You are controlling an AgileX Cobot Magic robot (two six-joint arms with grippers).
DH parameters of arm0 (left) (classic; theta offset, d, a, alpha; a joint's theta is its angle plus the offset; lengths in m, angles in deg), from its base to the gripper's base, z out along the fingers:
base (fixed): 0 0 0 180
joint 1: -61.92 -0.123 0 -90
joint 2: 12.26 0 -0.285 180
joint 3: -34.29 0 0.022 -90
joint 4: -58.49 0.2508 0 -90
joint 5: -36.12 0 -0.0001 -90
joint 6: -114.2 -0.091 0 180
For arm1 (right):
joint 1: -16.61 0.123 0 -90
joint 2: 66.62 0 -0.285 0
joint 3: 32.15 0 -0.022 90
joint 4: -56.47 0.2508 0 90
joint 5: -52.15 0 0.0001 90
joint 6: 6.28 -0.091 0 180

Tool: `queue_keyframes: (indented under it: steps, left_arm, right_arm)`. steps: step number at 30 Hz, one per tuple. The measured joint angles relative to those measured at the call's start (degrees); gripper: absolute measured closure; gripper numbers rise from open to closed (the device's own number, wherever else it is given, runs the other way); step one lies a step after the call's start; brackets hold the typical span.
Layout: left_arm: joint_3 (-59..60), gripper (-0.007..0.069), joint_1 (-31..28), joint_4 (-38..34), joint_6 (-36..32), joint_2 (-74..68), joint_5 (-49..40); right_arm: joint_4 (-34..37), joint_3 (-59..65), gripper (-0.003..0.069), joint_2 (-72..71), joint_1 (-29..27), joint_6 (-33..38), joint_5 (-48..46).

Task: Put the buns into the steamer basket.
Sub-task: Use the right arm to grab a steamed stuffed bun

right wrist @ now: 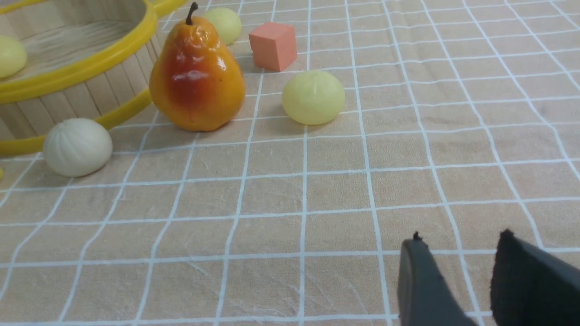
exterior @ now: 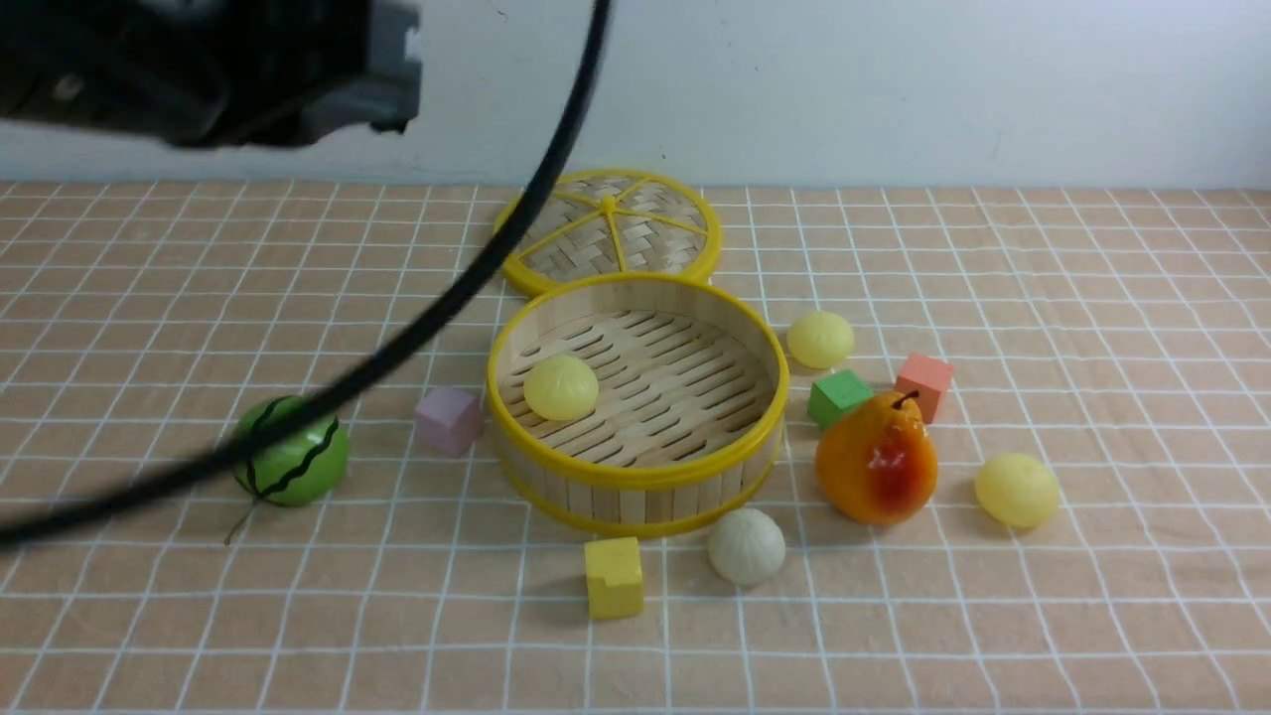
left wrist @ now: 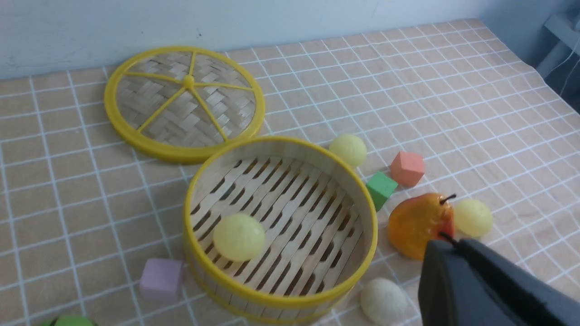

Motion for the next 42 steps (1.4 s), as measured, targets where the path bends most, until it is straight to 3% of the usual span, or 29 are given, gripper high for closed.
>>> queue_keyframes:
  steps: [5, 8, 13, 20, 27, 30, 31, 33, 34, 36, 42]
  left_arm:
    - [20.69, 0.0638, 0.0, -2.22, -0.04, 12.74, 9.18]
    - [34.7, 0.0638, 0.0, -7.14, -0.04, 22.44, 17.99]
    - [48.94, 0.0638, 0.0, -9.85, -0.26, 34.03, 29.17]
    - [55.19, 0.0638, 0.0, -10.03, -0.38, 42.12, 36.01]
    - [55.24, 0.0638, 0.0, -10.27, -0.28, 42.52, 36.46]
    - [55.24, 0.0638, 0.0, -10.27, -0.28, 42.52, 36.07]
    - [55.24, 0.0638, 0.0, -10.27, -0.28, 42.52, 36.02]
    - [55.24, 0.0638, 0.0, -10.27, -0.28, 42.52, 36.03]
    - [55.24, 0.0638, 0.0, -10.27, -0.28, 42.52, 36.03]
    - [55.24, 0.0638, 0.0, -10.27, -0.28, 42.52, 36.01]
    - [55.24, 0.0638, 0.0, -10.27, -0.28, 42.52, 35.96]
  right_arm:
    - [0.0, 0.0, 0.042, 0.0, 0.0, 0.0, 0.0]
    - [0.0, 0.0, 0.042, 0.0, 0.0, 0.0, 0.0]
    - [0.0, 0.0, 0.042, 0.0, 0.0, 0.0, 0.0]
    - [0.0, 0.0, 0.042, 0.0, 0.0, 0.0, 0.0]
    - [0.5, 0.0, 0.042, 0.0, 0.0, 0.0, 0.36]
    - [3.92, 0.21, 0.042, 0.0, 0.0, -0.55, 1.65]
    - [10.01, 0.45, 0.042, 0.0, 0.0, -2.0, 4.58]
    - [16.68, 0.49, 0.042, 0.0, 0.0, -3.49, 8.4]
    - [16.68, 0.49, 0.042, 0.0, 0.0, -3.49, 8.4]
    - [25.32, 0.49, 0.042, 0.0, 0.0, -4.03, 13.59]
    - [36.22, 0.33, 0.042, 0.0, 0.0, -4.43, 16.07]
